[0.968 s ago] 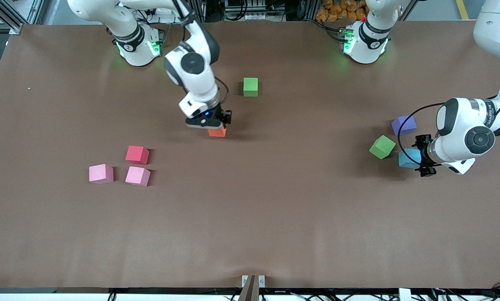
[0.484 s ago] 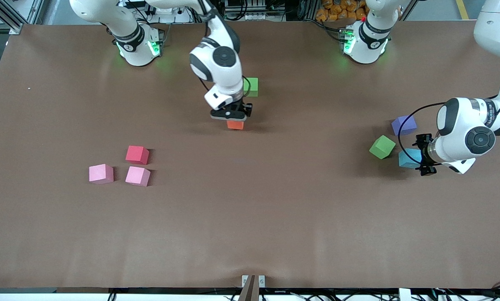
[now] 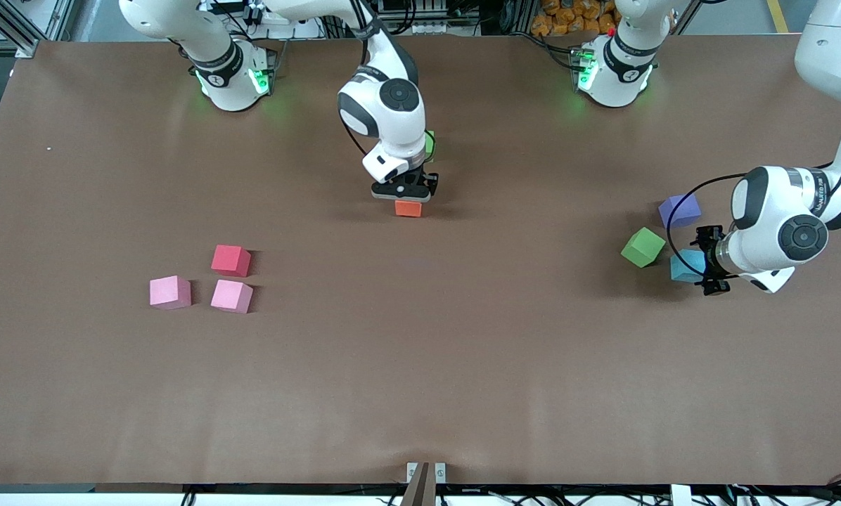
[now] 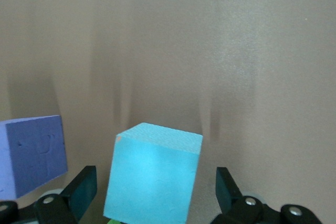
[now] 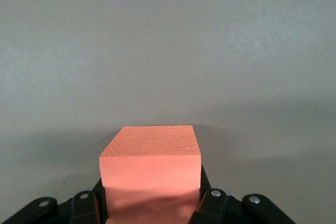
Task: Arrange blocks into number 1
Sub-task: 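Place the orange block below the green block while the left grasps cyan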
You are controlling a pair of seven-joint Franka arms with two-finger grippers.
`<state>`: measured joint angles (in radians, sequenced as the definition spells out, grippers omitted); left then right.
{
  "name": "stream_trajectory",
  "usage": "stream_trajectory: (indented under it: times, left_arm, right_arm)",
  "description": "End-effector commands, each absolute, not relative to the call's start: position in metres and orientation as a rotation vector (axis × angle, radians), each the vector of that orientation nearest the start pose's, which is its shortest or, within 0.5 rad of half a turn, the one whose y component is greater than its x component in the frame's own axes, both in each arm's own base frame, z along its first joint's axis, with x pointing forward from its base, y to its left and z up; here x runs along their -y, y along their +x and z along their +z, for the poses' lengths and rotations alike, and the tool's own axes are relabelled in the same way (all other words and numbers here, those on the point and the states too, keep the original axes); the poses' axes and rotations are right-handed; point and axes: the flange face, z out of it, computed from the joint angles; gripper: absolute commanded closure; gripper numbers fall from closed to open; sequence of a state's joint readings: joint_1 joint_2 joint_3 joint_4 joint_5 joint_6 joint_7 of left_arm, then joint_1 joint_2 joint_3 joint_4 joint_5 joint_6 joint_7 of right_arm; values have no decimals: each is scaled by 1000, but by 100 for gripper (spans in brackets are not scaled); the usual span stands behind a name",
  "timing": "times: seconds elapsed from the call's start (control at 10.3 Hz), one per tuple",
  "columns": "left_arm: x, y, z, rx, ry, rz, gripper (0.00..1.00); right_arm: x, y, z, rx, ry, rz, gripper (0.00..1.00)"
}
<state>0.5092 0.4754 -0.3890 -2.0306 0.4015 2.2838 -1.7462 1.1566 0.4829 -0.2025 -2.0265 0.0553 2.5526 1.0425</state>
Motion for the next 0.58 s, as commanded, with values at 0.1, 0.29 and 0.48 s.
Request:
stream_trajectory:
  times: [0.1,0.29,0.48]
  left_arm:
    - [-91,571,207,-2362,2295,-8,0]
    - [-88,563,199,-2349,2292,-12,0]
    - [-85,556,192,-2335,2303,-18,0]
  right_arm:
    - [-514,325,221,-132,-3134,-104,37]
    - [-517,308,217,-94,-3144,-76,37]
    - [-522,300,219,-75,-3146,-60,37]
